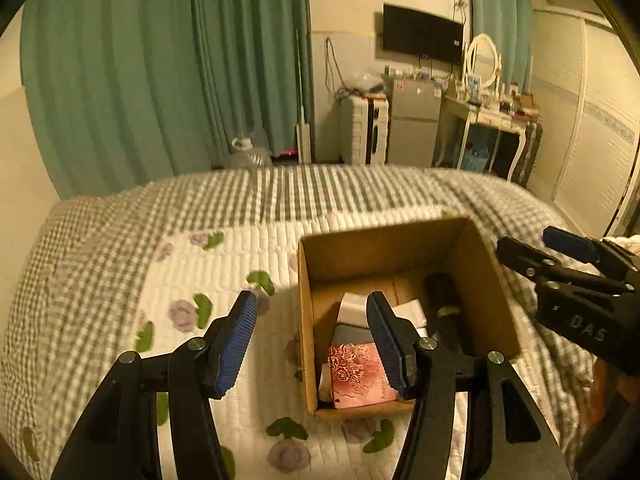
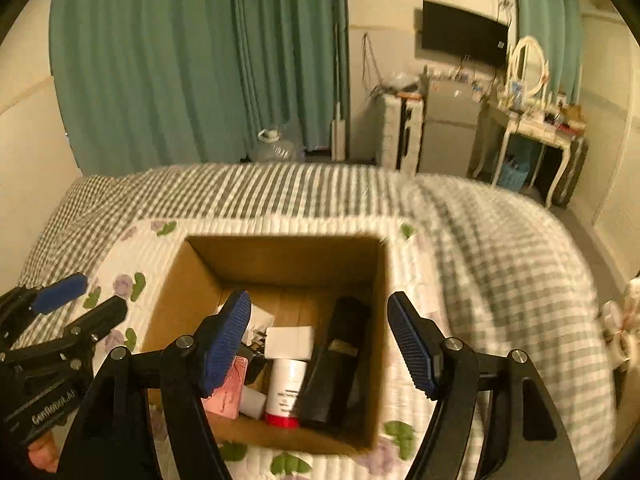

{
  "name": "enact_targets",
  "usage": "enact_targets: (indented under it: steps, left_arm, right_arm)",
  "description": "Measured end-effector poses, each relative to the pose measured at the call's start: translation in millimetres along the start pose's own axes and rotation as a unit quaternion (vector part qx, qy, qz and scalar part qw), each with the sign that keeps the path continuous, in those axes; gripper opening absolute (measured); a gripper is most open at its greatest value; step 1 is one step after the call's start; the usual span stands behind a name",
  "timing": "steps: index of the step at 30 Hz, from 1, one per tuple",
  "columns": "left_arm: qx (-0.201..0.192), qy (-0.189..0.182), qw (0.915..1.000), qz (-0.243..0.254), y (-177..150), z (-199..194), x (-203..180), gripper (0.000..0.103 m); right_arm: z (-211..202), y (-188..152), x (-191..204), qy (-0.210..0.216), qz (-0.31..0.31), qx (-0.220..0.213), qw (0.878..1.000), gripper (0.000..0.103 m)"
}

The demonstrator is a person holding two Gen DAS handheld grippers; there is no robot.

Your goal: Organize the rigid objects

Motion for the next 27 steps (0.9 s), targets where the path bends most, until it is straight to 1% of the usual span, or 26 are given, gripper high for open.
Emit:
enact_targets:
  steps: [5, 7, 10, 13, 14, 15, 16, 17, 19, 21, 22, 25, 27]
  left_arm:
    - [-0.042, -0.001, 0.9991, 0.002, 20, -56, 8, 0.06]
    - [-0.06, -0.004, 0.9982, 0.003, 25, -81, 9, 0.06]
    - [-0.085, -0.002, 0.9963, -0.002, 23, -109, 14, 0.06]
    - [-0.099, -0.005, 0.9951, -0.005, 12, -124, 16, 0.06]
    - [-0.104, -0.004, 0.9946, -0.005, 6, -128, 18, 0.066]
    - [-0.108, -0.004, 0.9941, -0.005, 1, -130, 18, 0.07]
    - [-0.115, -0.003, 0.9933, -0.005, -7, -131, 20, 0.076]
    - [-0.121, 0.0, 0.9927, -0.006, -12, -132, 21, 0.079]
    - [-0.13, 0.005, 0.9915, -0.007, -22, -127, 21, 0.082]
    - [-0.122, 0.003, 0.9925, -0.011, -30, -117, 21, 0.092]
    - [-0.117, -0.001, 0.993, -0.014, -35, -115, 22, 0.099]
    - [-0.116, 0.0, 0.993, -0.023, -49, -101, 24, 0.099]
    - [-0.114, 0.008, 0.9931, -0.024, -59, -91, 24, 0.1]
  right_arm:
    - [-72, 23, 9, -0.018, -0.031, -0.039, 0.999, 0.071]
    - [-95, 26, 13, -0.02, -0.037, -0.052, 0.998, 0.071]
    - [-130, 29, 18, -0.018, -0.035, -0.07, 0.997, 0.071]
    - [-163, 24, 23, -0.019, -0.033, -0.094, 0.995, 0.071]
    - [-169, 22, 24, -0.02, -0.032, -0.099, 0.994, 0.071]
    - [-178, 18, 25, -0.021, -0.03, -0.108, 0.994, 0.074]
    - [-184, 13, 26, -0.02, -0.03, -0.113, 0.993, 0.079]
    - [-188, 8, 27, -0.019, -0.03, -0.117, 0.992, 0.082]
    - [-189, 0, 29, -0.018, -0.027, -0.126, 0.991, 0.097]
    - [-184, -9, 30, -0.016, -0.02, -0.134, 0.991, 0.103]
    - [-180, -13, 32, -0.014, -0.019, -0.134, 0.991, 0.103]
    - [-160, -31, 33, -0.009, -0.02, -0.13, 0.991, 0.103]
    - [-139, -50, 34, -0.003, -0.024, -0.109, 0.994, 0.103]
Point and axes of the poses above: each gripper's, at about its wrist camera, not at the fingertips, and z roughly the way its jaws point, x to its left, y to its top, the point moved 8 cm from there along z, roughly the way its jaws point, and after that the axes turned 5 degrees about y, right-handed, at the moved point
